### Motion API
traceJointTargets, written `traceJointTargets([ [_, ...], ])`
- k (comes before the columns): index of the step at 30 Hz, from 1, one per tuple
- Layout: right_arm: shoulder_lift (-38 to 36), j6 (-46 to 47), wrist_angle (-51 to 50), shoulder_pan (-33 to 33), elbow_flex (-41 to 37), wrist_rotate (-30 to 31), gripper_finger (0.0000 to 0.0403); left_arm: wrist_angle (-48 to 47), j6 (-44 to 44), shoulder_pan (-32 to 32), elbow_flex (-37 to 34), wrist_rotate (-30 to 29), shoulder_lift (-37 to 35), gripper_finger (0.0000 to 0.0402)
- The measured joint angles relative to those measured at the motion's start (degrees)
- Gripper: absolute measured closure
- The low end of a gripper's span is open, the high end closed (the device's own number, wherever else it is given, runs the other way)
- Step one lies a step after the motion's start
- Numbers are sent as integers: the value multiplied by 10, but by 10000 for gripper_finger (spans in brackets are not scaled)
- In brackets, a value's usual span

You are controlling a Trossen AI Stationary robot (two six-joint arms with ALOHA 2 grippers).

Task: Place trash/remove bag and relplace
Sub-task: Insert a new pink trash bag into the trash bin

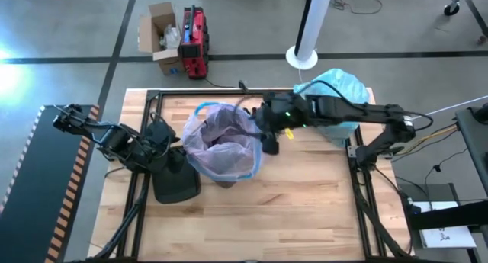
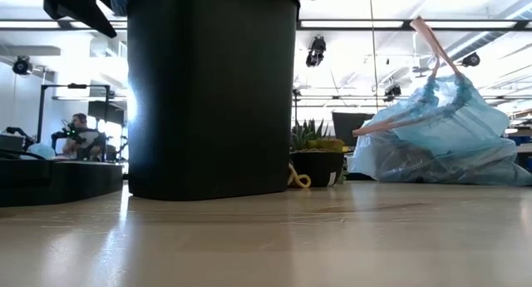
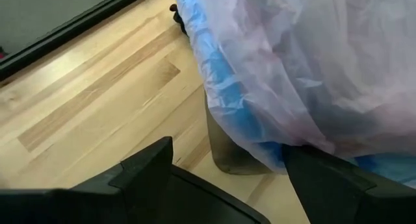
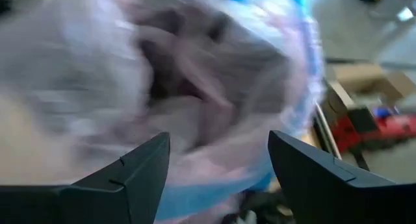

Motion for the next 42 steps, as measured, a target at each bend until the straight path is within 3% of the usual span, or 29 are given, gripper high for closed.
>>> traceJointTargets([
  [4, 7, 7, -37, -31, 1, 10, 161, 0, -2, 0, 0, 0, 0, 123],
  [7, -9, -10, -82, -34, 3, 37, 166, 0, -3, 0, 0, 0, 0, 123],
  [18, -34, -76, -197, -36, 2, 50, 158, -10, -16, 0, 0, 2, -1, 128],
  [24, -76, -116, -182, -17, 2, 46, 162, -11, -25, 0, 0, 1, 1, 125],
  [32, -109, -62, -31, 14, -1, -7, 174, -7, -27, 0, 0, 0, 3, 133],
  [37, -65, -74, -93, 30, -10, -7, 179, -8, -29, 0, 0, 0, 1, 132],
  [42, -73, -132, -167, 59, -7, -6, 179, -7, -31, 0, 0, 0, -2, 135],
])
